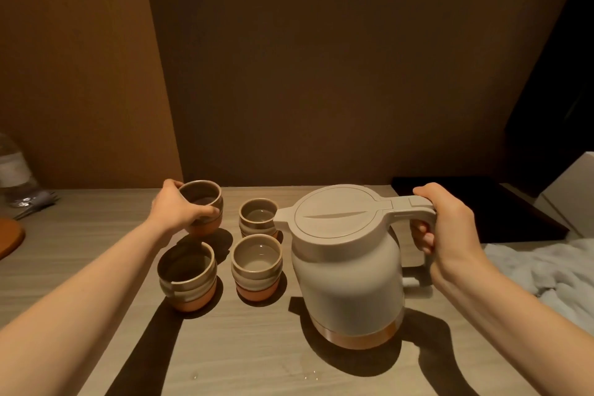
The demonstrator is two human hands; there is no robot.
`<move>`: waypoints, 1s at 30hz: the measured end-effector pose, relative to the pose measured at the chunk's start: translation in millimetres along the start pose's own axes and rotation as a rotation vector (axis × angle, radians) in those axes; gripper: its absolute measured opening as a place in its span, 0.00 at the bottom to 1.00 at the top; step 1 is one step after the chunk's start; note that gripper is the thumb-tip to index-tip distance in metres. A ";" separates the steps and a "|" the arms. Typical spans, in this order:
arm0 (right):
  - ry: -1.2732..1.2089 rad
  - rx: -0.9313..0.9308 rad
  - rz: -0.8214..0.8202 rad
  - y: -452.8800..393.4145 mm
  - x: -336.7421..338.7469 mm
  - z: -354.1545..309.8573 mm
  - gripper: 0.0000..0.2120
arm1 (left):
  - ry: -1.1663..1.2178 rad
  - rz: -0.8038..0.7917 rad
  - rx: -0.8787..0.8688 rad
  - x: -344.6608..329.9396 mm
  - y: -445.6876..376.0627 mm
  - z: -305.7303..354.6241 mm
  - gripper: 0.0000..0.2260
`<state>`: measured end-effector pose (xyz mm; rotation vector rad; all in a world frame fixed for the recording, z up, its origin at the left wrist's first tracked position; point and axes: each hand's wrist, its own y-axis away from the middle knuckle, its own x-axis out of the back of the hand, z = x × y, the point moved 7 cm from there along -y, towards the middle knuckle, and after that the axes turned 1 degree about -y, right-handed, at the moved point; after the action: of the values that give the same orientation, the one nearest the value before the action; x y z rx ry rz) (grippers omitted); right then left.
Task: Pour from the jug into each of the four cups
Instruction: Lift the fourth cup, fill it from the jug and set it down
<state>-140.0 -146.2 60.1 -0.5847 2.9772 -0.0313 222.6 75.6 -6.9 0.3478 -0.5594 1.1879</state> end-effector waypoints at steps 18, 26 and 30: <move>-0.001 0.066 0.008 57.9 24.5 -33.6 0.15 | 0.258 -0.003 -0.224 48.6 97.5 60.1 0.35; 0.024 0.071 -0.034 72.5 17.0 -27.2 0.15 | 0.332 -0.111 -0.202 33.9 167.5 24.4 0.36; 0.040 0.072 -0.042 76.2 12.3 -16.7 0.17 | 0.280 -0.153 -0.218 22.2 191.4 6.3 0.35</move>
<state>-181.8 -80.3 72.4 -0.6449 2.9871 -0.1551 47.4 155.4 4.6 0.0352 -0.4051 0.9954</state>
